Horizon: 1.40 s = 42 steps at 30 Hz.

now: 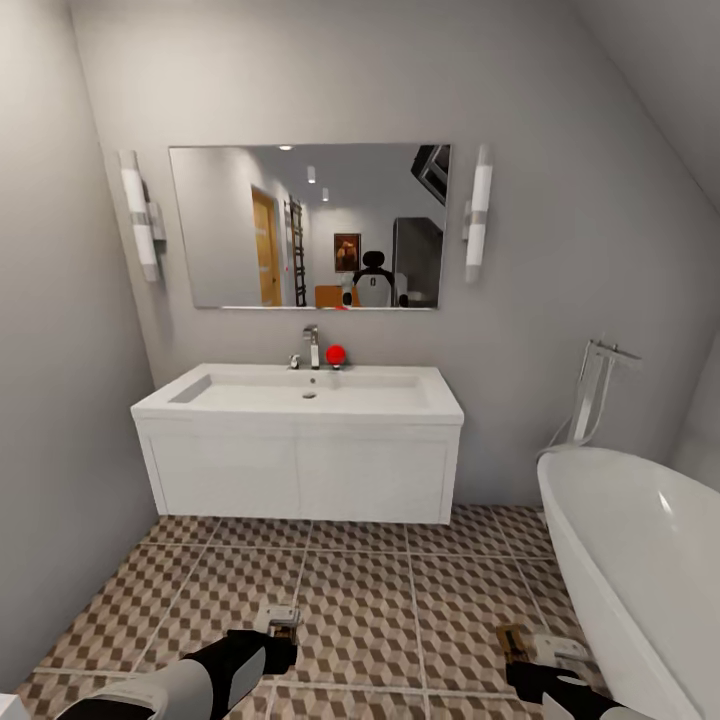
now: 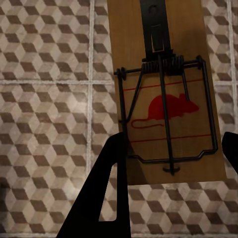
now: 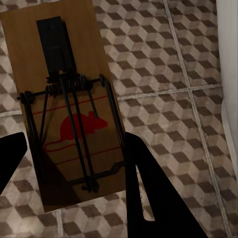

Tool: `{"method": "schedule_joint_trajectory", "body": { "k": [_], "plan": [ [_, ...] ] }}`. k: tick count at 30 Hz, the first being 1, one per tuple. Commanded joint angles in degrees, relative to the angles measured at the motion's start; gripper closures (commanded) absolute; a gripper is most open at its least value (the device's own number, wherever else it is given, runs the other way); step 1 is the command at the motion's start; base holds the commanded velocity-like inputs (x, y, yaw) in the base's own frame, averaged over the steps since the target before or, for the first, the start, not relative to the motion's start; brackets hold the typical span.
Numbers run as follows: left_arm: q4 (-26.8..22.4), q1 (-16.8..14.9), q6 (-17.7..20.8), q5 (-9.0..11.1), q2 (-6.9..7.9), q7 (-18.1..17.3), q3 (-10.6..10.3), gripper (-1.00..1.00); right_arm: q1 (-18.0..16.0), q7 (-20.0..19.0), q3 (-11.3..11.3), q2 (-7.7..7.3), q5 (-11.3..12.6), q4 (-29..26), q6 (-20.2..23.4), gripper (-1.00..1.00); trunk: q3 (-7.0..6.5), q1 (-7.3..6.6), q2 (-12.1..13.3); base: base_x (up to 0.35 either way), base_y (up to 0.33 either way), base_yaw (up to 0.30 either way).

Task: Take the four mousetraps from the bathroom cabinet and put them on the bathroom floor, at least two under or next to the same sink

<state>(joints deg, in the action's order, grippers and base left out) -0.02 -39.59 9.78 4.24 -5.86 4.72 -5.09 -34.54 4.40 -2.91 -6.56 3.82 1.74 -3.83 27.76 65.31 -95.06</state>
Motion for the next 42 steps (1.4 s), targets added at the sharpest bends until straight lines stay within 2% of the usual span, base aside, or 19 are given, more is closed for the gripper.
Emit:
{"method": "schedule_joint_trajectory", "body": {
  "k": [1, 8, 16, 42],
  "plan": [
    [0.0, 0.0, 0.2, 0.5, 0.0, 0.2, -0.5, 1.0, -0.1, 0.0, -0.3, 0.27, 0.4, 0.2, -0.4, 1.0, 0.25, 0.22, -0.5, 0.0, 0.0, 0.0],
    [0.0, 0.0, 0.2, 0.5, 0.5, 0.2, -0.5, 1.0, -0.1, 0.0, -0.3, 0.65, 0.4, 0.2, -0.4, 1.0, 1.5, 1.76, -3.3, 0.0, 0.0, 0.0],
    [0.0, 0.0, -1.1, 0.5, 1.49, 0.2, -0.5, 1.0, -0.1, -0.1, -0.3, 0.32, 0.5, 0.2, -0.5, 1.0, 2.94, 3.52, -6.5, 0.0, 0.0, 0.0],
    [0.0, 0.1, -1.9, 0.4, 1.59, 0.2, -0.5, 1.0, -0.1, -0.2, -0.3, 0.21, 0.5, 0.1, -0.7, 1.0, 7.61, 9.23, -16.9, 0.0, 0.0, 0.0]
  ]
}}
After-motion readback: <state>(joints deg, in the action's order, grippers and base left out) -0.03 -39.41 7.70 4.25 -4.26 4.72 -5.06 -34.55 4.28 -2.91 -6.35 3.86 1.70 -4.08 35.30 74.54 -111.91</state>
